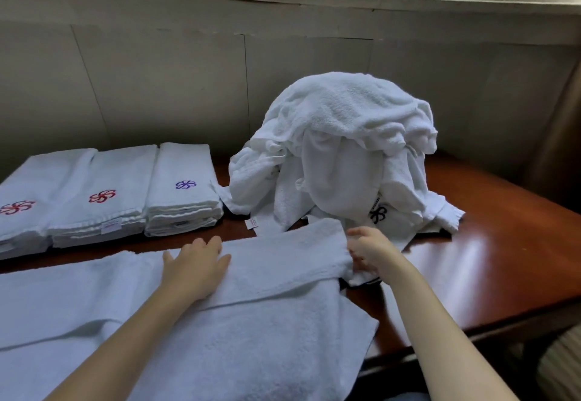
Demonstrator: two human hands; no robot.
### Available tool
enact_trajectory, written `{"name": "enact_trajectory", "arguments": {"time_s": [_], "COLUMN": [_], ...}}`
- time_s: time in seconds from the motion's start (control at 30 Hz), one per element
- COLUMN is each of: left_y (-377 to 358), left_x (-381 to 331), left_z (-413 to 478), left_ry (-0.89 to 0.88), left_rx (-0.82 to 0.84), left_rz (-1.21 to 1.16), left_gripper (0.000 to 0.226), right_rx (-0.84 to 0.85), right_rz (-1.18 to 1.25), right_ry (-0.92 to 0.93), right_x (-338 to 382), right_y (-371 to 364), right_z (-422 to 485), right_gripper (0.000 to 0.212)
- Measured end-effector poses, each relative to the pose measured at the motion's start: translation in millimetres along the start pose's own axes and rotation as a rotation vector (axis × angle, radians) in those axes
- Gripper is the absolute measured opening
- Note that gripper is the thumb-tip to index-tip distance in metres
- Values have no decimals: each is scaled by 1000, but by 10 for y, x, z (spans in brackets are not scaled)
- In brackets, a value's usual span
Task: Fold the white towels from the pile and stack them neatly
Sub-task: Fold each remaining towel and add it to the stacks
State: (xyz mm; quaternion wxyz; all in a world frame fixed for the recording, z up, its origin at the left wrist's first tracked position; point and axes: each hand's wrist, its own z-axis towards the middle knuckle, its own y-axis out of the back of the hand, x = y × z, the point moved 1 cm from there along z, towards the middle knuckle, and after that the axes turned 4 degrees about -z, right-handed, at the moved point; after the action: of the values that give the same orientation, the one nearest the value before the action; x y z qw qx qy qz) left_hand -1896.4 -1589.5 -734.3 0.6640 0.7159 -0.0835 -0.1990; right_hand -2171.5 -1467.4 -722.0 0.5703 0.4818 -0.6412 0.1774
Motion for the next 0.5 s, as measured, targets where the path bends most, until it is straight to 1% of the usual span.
{"name": "enact_trajectory", "arguments": {"time_s": [0.03,0.07,0.13,0.2,0.27,0.3,0.4,0.43,0.47,0.5], "left_y": [42,66,72,63,88,113,234,273,310,343], "left_x": [-145,-313,-678,-1038,-1312,-1394,-1435,-1391,-1340,-1296], "left_z": [68,138,267,351,392,410,456,488,526,558], "left_ry": [11,-6,-98,-177,-255,-288,-307,-327,-359,-392], "left_rx": [-48,-83,-78,28,152,245,647,697,685,640], "left_rz": [23,-9,-231,-489,-628,-684,-972,-1027,-1037,-1036], "left_gripper": [31,30,27,31,32,32,46,45,38,30], "right_rx": [42,103,248,333,371,377,427,455,479,501], "right_rz": [-11,8,39,23,141,202,308,320,320,308], "right_ry": [-2,-14,-24,37,148,192,266,278,284,282], "right_x": [20,40,75,112,141,151,167,160,153,141], "right_y": [-7,-20,-68,-123,-179,-198,-219,-222,-214,-208], "right_z": [-25,-64,-170,-263,-289,-301,-337,-346,-353,-356], "right_gripper": [33,29,21,23,30,31,22,21,21,23]}}
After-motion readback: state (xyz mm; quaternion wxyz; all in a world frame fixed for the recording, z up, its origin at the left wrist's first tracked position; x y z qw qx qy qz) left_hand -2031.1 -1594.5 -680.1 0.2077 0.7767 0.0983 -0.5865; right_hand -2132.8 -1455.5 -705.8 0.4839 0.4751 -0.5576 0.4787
